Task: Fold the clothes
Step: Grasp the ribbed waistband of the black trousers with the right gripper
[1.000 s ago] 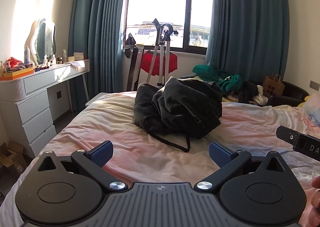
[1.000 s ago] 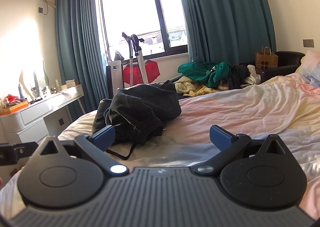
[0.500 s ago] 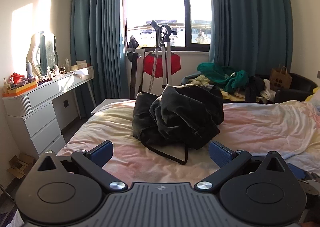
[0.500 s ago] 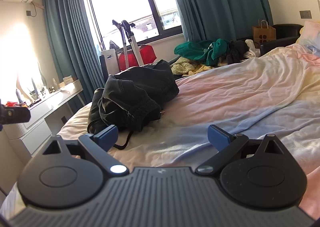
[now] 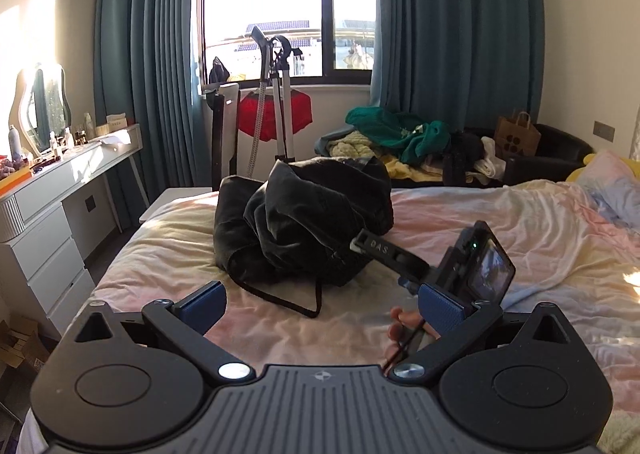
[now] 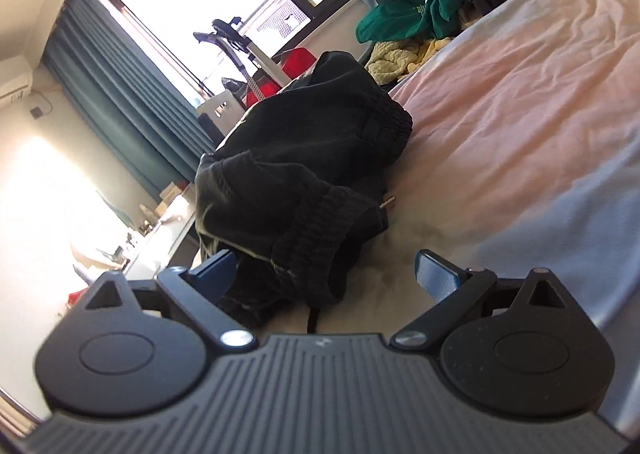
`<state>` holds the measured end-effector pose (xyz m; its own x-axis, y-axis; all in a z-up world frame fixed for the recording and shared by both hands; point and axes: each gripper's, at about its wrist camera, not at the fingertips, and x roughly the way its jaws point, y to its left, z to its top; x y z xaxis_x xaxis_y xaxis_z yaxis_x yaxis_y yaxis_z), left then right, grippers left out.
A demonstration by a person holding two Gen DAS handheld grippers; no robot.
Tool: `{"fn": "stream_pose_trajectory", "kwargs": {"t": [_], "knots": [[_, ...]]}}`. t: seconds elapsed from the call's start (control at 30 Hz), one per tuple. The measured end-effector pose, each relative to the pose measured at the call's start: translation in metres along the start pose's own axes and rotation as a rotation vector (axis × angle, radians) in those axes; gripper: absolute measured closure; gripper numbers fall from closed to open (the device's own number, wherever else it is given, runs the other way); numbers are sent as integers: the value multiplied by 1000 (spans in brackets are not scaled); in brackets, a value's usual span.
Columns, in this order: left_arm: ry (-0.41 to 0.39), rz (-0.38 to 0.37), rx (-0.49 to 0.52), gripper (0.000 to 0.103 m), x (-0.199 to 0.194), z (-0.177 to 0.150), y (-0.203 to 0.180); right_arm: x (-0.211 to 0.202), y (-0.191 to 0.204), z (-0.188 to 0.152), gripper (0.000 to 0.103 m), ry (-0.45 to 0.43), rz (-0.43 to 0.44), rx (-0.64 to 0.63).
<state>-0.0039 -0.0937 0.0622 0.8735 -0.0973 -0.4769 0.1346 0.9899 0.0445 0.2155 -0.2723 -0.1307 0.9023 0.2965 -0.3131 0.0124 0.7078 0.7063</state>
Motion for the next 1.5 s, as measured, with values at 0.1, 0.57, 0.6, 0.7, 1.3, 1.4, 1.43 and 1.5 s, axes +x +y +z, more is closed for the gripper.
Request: {"fn": "stream_pose_trajectory", "kwargs": {"t": [0.1,0.57,0.6,0.7,1.3,1.4,1.43,1.5], "knots": [[26,-21,-12,0,21,-12,15,26,-5,1,4,-23,7,40],[201,148,-161,0,142,-64,94,72,0,20,70,-97,-11,95],[206,174,-177,0,150,-68,101,67,7,24,79,-105,-17,78],[230,232,-229,0,170,-78,119,43,28,32,90,-129,-16,24],[29,-36,-380,0,90,-61,139,-229,111,73,95,-433,33,-239],[8,-84,-367,0,82,-59,132,-249,87,60,95,-388,30,-195],[2,-98,-360,0,80,-58,129,-249,76,50,95,-358,21,-171],[-10,-126,-333,0,76,-57,122,-246,53,30,95,-293,-6,-130]]}}
